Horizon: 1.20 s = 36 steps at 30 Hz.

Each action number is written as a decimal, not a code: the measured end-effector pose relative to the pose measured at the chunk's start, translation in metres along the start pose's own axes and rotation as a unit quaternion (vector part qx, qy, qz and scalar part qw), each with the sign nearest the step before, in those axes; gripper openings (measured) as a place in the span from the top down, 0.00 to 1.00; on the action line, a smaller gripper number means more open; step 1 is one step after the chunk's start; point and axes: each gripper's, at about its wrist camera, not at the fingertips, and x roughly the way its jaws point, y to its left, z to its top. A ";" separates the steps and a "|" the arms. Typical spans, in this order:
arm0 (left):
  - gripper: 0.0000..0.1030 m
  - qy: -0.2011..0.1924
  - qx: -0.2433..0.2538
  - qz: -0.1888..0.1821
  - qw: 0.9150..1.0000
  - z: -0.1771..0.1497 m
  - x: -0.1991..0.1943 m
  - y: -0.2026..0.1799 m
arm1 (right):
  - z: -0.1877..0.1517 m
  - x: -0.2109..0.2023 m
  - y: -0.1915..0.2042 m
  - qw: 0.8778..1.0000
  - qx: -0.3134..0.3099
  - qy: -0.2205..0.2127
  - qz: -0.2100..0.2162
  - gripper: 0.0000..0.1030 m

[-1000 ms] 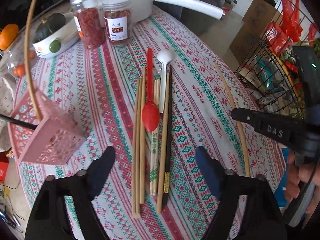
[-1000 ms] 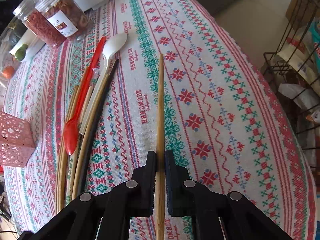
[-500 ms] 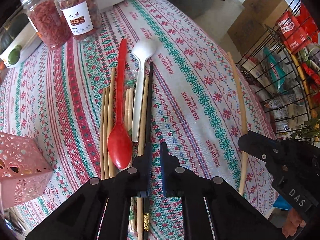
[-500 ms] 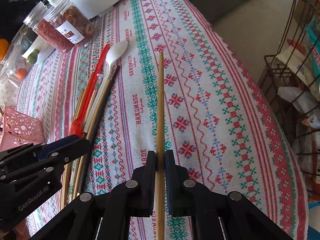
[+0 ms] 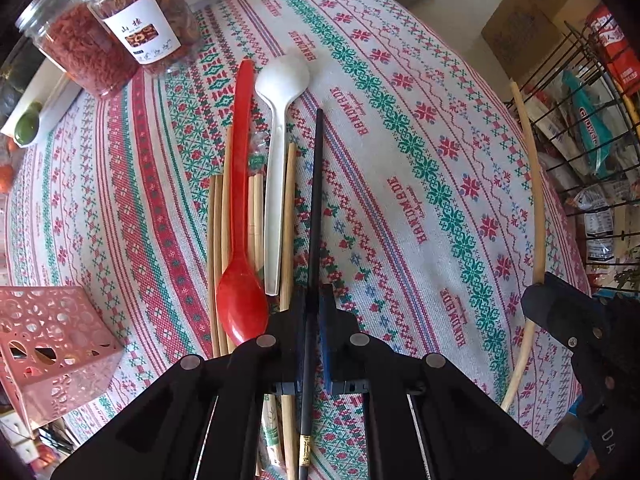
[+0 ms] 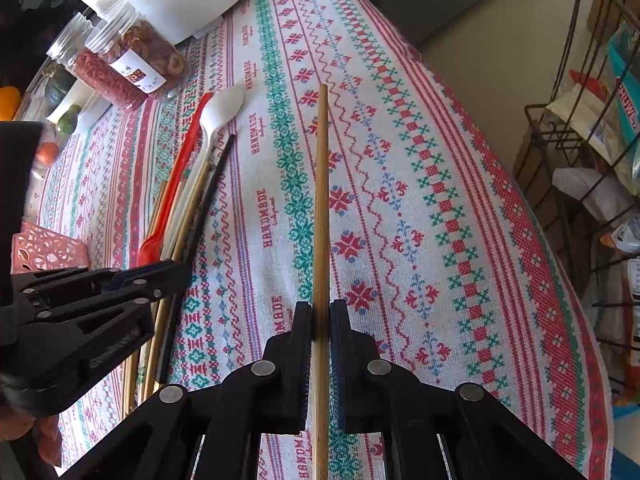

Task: Organize utensils
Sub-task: 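Grasp a black chopstick with the left tool while the right tool lifts its wooden chopstick, then carry both chopsticks to the pink basket and drop them in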

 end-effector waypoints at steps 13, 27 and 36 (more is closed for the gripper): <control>0.94 -0.169 0.004 -0.047 0.984 -0.074 -0.085 0.020 | -0.002 -0.024 0.012 0.999 0.009 -0.043 0.012 0.93; 0.95 -0.372 -0.016 -0.067 0.926 -0.170 -0.206 0.078 | -0.028 -0.095 0.080 0.983 -0.042 -0.174 0.045 0.93; 0.95 -0.452 -0.090 -0.045 0.886 -0.198 -0.252 0.138 | -0.028 -0.133 0.130 0.963 -0.074 -0.248 0.070 0.93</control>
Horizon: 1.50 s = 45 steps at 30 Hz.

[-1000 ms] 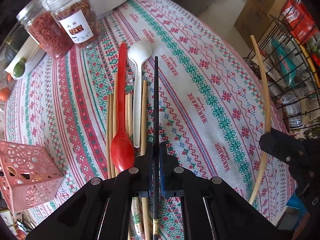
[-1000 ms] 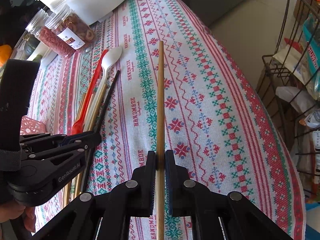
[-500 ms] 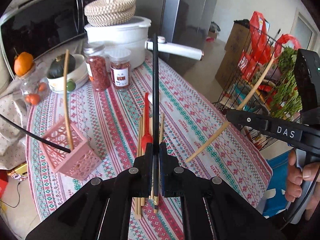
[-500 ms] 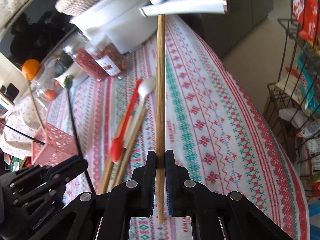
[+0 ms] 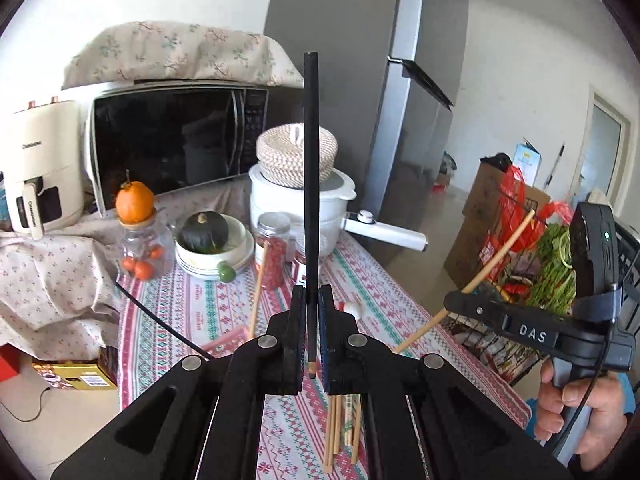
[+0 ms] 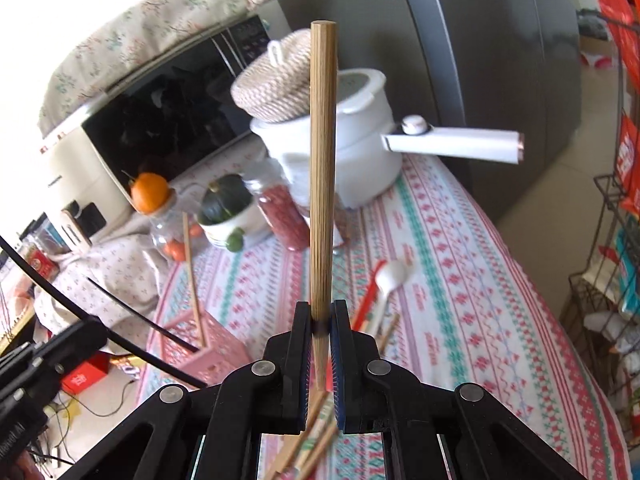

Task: Organize utensils
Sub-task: 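Carry both chopsticks to the pink basket and drop them in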

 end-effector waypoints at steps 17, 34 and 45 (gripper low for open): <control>0.95 0.054 -0.072 0.087 0.992 -0.025 0.068 0.071 | -0.008 0.020 0.051 0.998 -0.034 0.014 0.041 0.93; 0.28 0.104 -0.092 0.089 0.986 -0.048 0.084 0.094 | -0.001 0.029 0.076 0.995 -0.034 -0.013 0.094 0.93; 0.15 0.155 -0.051 0.094 0.982 -0.076 0.059 0.099 | -0.001 0.058 0.098 0.995 -0.046 -0.017 0.086 0.93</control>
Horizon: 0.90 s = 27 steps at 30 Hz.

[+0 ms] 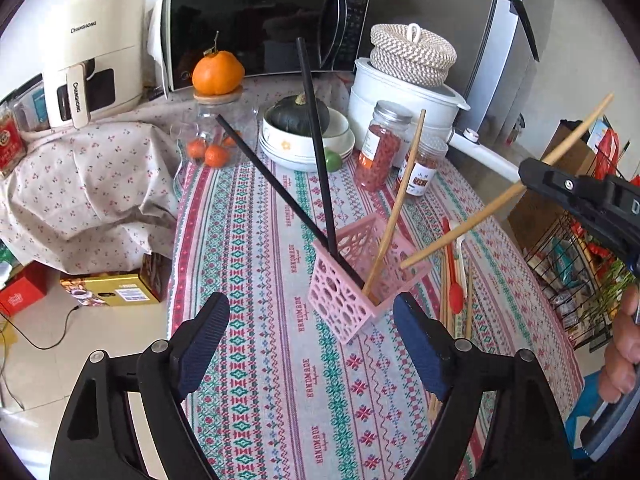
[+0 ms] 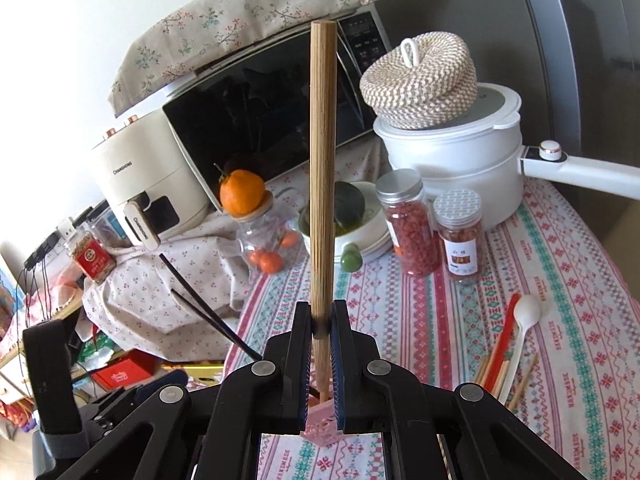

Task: Organize utensils
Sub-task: 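Carry both chopsticks to the pink basket and drop them in, then move the right tool back over the utensil pile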

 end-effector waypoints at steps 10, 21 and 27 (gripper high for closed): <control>0.03 0.015 0.021 0.012 1.000 -0.013 -0.001 0.003 | -0.007 0.038 -0.003 0.999 0.014 0.032 -0.025 0.93; 0.00 0.034 0.028 0.030 0.999 -0.021 0.005 -0.003 | -0.007 0.032 -0.008 0.999 0.036 0.026 -0.021 0.35; 0.00 0.040 0.028 0.028 0.998 -0.026 0.007 -0.008 | -0.002 0.005 -0.014 0.999 0.028 -0.001 -0.023 0.21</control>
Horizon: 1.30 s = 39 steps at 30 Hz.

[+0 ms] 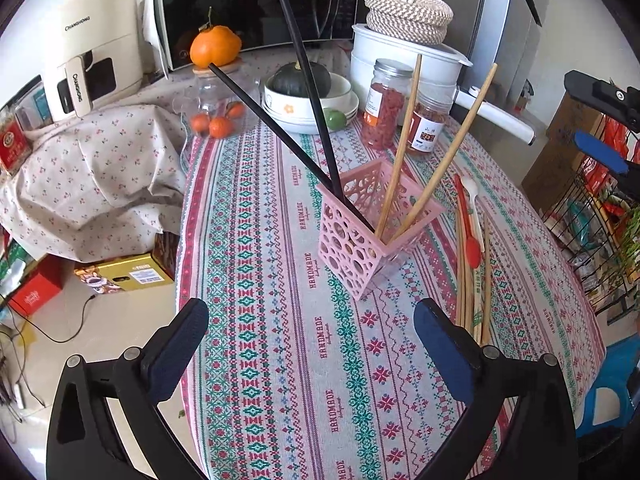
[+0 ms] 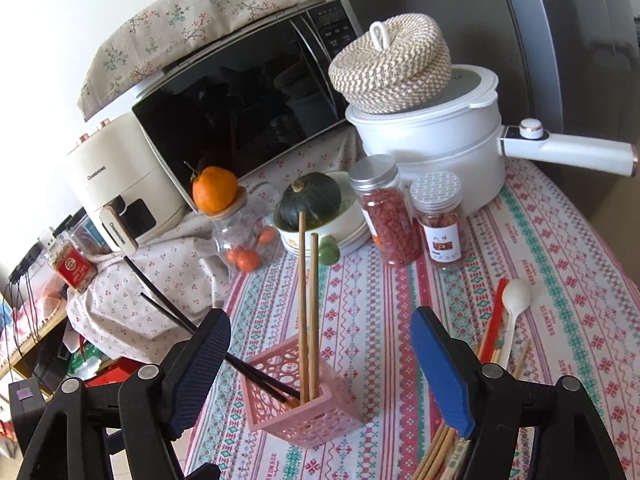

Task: Organize utensils
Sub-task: 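Move the right tool back over the utensil pile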

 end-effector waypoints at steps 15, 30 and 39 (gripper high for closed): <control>0.00 0.014 0.021 -0.022 0.999 -0.014 0.011 -0.032 | -0.015 -0.018 -0.055 0.995 -0.036 0.032 -0.085 0.07; 0.00 -0.021 0.133 -0.011 0.991 -0.047 0.045 -0.076 | -0.065 0.053 -0.128 0.958 -0.002 0.211 -0.197 0.07; 0.00 -0.006 0.129 -0.019 0.991 -0.048 0.048 -0.083 | -0.076 0.090 -0.141 0.943 0.001 0.246 -0.226 0.07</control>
